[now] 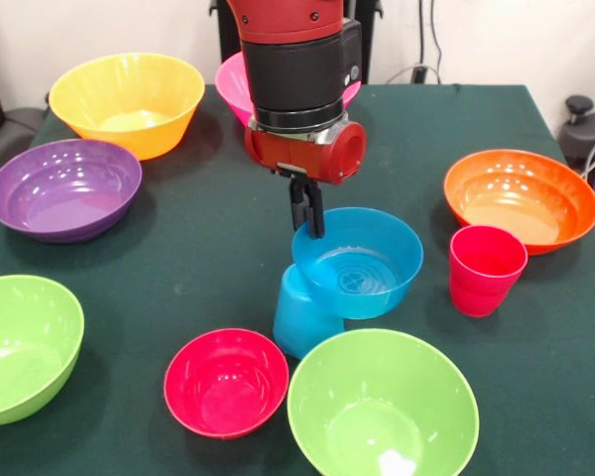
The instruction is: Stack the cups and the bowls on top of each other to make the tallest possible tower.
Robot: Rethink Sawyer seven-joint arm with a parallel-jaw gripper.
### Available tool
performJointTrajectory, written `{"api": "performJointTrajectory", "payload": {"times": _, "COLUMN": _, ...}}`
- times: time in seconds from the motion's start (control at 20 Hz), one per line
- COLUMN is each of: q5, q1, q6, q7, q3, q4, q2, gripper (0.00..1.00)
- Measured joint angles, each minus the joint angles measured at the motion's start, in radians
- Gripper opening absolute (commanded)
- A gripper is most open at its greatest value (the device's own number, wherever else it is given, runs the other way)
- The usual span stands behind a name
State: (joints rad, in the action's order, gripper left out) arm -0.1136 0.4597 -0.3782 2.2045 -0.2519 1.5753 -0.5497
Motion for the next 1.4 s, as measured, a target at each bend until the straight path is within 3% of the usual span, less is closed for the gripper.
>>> {"api": "performJointTrajectory", "payload": {"times": 1.4, "q5": 0.000, "q1": 0.061, "q6": 0.000, "q7": 0.000, "q3": 0.000, "q4": 0.016, "q2": -0.005, "gripper": 0.00}}
